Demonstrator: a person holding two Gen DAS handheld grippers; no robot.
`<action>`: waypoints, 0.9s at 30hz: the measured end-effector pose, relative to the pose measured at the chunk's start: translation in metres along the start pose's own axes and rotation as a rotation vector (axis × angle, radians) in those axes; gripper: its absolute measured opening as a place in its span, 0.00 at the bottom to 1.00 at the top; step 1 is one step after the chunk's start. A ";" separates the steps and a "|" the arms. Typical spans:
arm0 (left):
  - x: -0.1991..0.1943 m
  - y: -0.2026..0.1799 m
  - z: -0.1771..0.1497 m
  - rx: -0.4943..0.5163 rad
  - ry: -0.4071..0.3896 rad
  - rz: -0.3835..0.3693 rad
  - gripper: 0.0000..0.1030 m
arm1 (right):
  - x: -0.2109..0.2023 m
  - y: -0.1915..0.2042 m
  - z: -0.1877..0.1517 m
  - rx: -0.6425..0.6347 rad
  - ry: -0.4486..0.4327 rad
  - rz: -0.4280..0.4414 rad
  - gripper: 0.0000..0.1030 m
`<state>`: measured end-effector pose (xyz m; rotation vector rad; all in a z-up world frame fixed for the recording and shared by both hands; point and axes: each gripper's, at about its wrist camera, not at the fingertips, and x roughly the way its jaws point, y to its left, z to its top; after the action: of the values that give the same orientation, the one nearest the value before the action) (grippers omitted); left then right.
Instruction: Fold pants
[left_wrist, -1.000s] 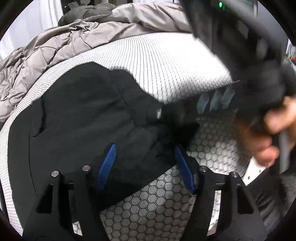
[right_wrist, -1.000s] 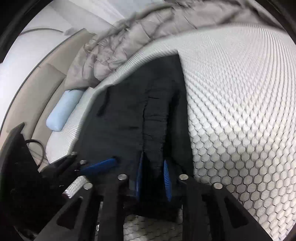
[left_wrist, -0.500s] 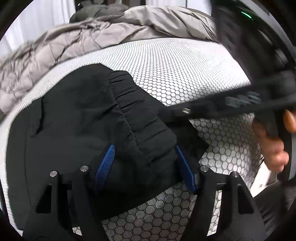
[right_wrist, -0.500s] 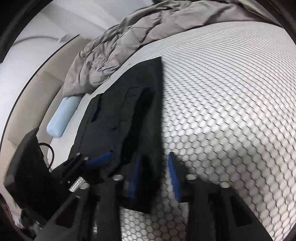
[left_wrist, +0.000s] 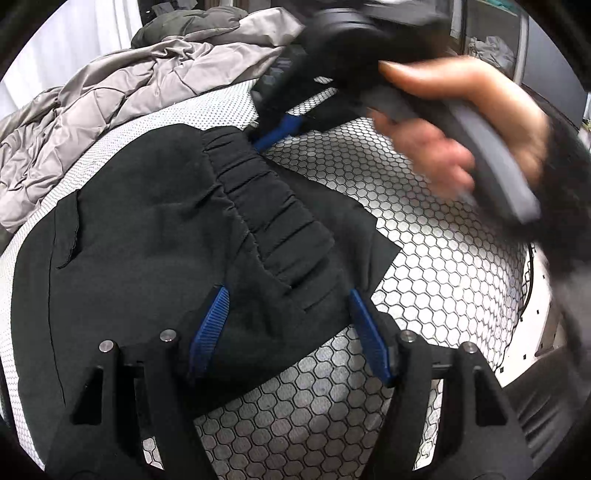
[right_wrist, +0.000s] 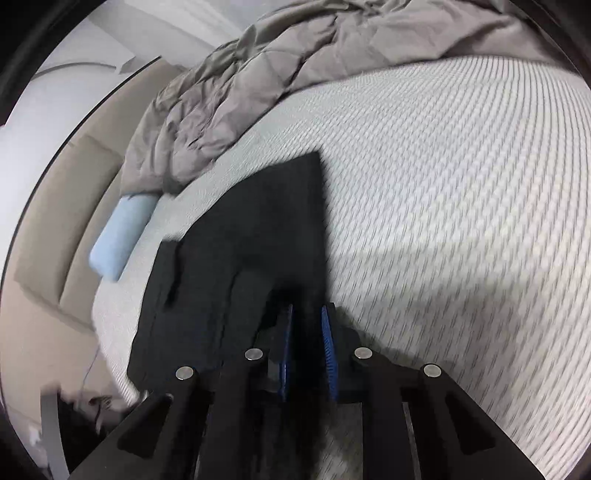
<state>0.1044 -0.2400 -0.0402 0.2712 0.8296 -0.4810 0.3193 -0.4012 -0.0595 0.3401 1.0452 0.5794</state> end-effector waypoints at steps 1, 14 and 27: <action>0.000 0.001 0.000 0.002 0.001 -0.007 0.62 | 0.005 -0.002 0.010 0.015 0.005 0.003 0.15; -0.070 0.113 -0.026 -0.193 -0.054 -0.045 0.65 | -0.028 0.007 -0.078 0.039 0.073 0.082 0.17; -0.079 0.281 -0.127 -0.698 -0.037 -0.066 0.56 | -0.052 0.011 -0.109 0.158 -0.116 0.228 0.41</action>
<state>0.1204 0.0773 -0.0497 -0.4082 0.9225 -0.2331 0.2007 -0.4240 -0.0682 0.6301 0.9481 0.6740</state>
